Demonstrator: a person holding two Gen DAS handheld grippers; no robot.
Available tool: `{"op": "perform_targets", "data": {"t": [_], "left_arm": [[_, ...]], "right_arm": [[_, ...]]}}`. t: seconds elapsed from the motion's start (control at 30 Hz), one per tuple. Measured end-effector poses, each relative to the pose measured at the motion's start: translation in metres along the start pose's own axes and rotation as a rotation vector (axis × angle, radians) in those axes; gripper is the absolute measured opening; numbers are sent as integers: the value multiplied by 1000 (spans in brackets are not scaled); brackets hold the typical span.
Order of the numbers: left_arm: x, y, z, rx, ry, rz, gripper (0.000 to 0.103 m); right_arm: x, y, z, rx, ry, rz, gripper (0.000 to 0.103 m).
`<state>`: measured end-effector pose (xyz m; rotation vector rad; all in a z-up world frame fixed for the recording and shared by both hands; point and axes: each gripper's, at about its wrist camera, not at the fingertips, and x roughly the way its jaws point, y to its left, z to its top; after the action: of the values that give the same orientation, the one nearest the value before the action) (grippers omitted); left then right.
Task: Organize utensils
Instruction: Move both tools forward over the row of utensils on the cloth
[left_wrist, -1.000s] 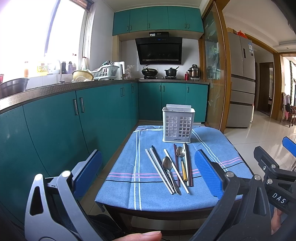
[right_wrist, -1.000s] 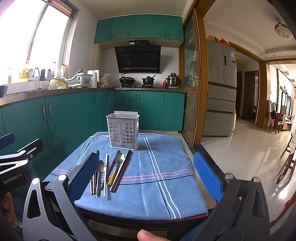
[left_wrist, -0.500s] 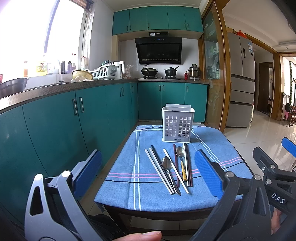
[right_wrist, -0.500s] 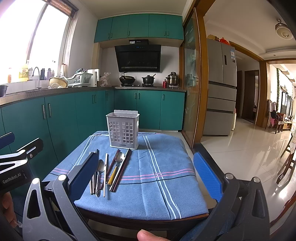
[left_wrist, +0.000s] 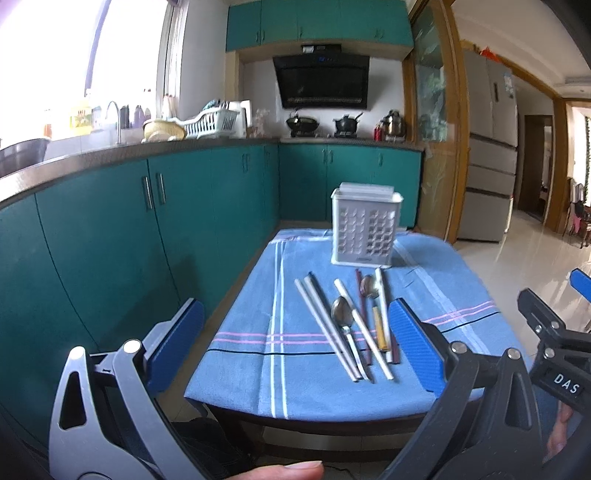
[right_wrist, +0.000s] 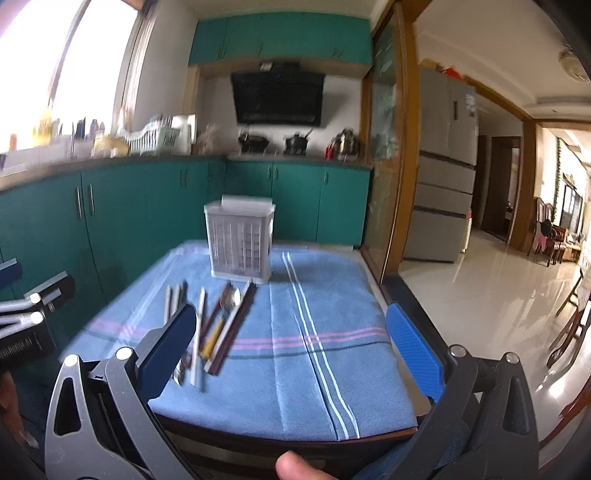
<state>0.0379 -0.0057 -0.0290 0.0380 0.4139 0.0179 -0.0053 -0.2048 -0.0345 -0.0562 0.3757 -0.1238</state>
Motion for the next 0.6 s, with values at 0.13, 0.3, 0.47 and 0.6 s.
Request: {"op": "perform_targets", "data": {"t": [0.13,0.3,0.47,0.6], "left_arm": [[54,4,0,40,83,15,99],[134,22,11,1,222,-59,81],[208,21,20,-6,331,-127,60],[249,10,23,37,373,-232,58]], "right_arm": [[67,0,-10,-91,205,42,100],[142,-1,-16,-84,380,97,72],[201,9,-1,-96,436,163,52],[236,20,17,-150,433,226,48]]}}
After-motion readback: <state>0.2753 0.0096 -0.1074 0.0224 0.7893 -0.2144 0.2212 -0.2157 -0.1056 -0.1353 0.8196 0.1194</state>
